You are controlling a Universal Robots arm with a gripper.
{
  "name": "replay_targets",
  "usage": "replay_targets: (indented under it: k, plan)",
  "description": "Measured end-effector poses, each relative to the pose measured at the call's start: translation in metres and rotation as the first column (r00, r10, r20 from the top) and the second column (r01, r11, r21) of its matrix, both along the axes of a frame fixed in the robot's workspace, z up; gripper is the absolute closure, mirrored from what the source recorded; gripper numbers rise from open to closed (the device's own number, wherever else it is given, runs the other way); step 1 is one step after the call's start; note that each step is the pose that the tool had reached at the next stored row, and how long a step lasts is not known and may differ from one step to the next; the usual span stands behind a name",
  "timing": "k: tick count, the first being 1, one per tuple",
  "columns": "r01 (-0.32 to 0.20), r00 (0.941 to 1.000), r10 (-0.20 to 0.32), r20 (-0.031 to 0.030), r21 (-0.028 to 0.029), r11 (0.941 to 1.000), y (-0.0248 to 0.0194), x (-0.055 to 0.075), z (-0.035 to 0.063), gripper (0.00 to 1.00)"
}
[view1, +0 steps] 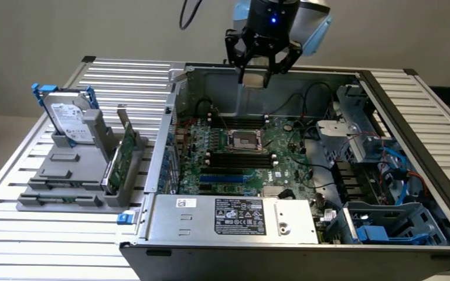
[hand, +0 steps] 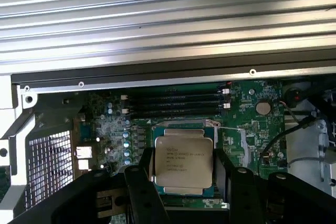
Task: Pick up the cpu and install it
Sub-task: 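Place the cpu into insertion slot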
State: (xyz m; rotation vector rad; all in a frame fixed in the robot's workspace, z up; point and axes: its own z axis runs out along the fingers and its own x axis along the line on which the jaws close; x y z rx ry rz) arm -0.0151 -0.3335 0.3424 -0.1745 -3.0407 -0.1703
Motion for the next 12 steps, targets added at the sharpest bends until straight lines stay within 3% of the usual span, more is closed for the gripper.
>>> replay_targets:
  k: [6,12]
  plan:
    - [0.108,0.9942,-0.108,0.0001,0.0002,0.9942,0.0,0.0,-0.0012,0.45]
    - [0.217,0.9763,-0.217,0.0001,0.0002,0.9763,0.0,0.0,-0.0027,0.45]
